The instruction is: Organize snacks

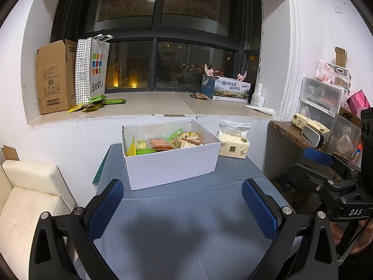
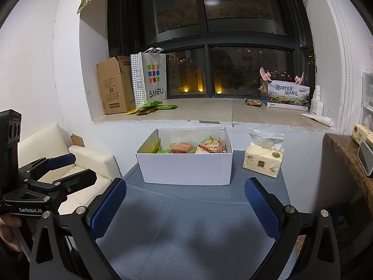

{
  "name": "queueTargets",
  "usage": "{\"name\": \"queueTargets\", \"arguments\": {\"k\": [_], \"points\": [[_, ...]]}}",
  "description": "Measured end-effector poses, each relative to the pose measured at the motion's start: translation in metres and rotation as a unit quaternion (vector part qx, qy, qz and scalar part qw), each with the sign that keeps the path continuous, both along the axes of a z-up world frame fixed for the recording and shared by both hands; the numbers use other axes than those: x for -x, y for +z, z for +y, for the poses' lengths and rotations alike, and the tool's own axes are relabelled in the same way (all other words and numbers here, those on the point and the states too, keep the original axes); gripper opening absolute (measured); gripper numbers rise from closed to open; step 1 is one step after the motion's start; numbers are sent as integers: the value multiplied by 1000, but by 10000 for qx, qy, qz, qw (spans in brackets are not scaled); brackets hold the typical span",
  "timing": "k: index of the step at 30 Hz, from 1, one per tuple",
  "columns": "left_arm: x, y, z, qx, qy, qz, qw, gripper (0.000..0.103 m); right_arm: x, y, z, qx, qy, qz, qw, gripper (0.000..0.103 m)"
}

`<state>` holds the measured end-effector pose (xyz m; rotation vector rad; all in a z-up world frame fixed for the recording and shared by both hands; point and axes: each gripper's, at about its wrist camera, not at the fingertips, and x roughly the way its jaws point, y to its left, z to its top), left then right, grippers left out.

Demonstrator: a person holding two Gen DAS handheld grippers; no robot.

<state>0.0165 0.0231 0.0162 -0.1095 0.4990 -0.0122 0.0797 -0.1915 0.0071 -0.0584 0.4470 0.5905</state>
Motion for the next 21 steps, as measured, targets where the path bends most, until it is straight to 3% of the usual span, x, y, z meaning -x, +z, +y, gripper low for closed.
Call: {"name": "queueTargets", "arguments": {"k": [21], "points": [[-2, -3, 1, -2, -27, 22, 10000, 103, 0, -2, -2, 4, 39, 25, 10000, 103]]}}
